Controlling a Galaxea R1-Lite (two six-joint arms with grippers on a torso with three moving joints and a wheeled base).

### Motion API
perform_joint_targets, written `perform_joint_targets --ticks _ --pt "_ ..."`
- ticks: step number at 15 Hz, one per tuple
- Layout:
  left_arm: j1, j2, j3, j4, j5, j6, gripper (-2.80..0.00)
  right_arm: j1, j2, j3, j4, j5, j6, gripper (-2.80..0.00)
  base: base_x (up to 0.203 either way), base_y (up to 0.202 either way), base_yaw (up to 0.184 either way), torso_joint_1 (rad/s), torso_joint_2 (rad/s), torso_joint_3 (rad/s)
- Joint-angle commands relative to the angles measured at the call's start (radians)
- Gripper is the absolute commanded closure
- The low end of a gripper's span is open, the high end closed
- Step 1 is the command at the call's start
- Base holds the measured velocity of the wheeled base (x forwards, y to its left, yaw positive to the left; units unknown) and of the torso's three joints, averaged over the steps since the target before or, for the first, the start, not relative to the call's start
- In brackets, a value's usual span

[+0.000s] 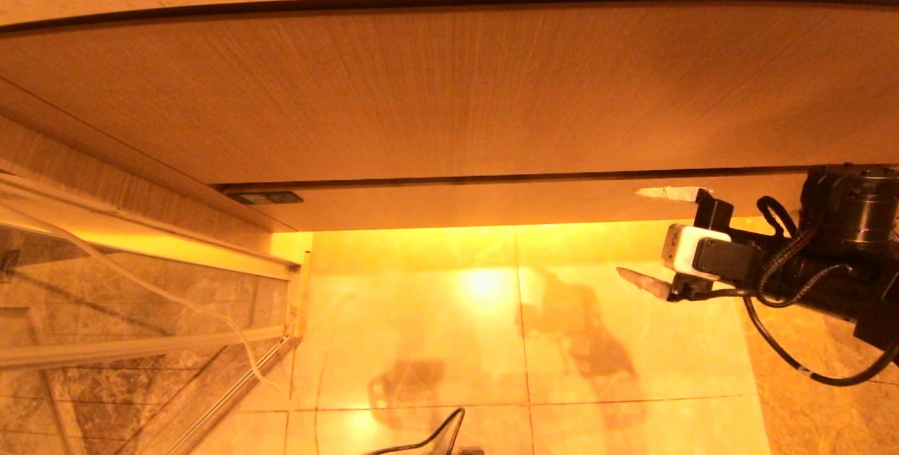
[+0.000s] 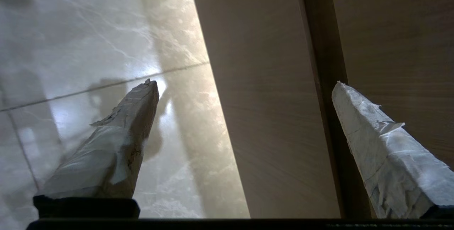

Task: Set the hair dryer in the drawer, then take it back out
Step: Pull open the drawer

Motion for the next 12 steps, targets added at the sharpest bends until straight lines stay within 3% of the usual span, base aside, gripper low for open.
perform_joint_targets --ticks 1,3,12 --pt "0.0 0.0 0.0 0.0 0.0 0.0 0.0 0.001 0.061 -0.024 -0.029 -0.035 -0.007 -2.8 0.0 0.0 0.0 0.0 0.0 0.0" --pt "0.0 0.0 0.0 0.0 0.0 0.0 0.0 0.001 0.092 -0.059 -0.051 -0.077 -0.006 -2.8 0.0 0.0 0.0 0.0 0.0 0.0" --pt "0.0 0.0 0.0 0.0 0.0 0.0 0.0 0.0 0.168 -0.112 -0.108 -0.082 -0.005 -2.8 0.0 0.0 0.0 0.0 0.0 0.0"
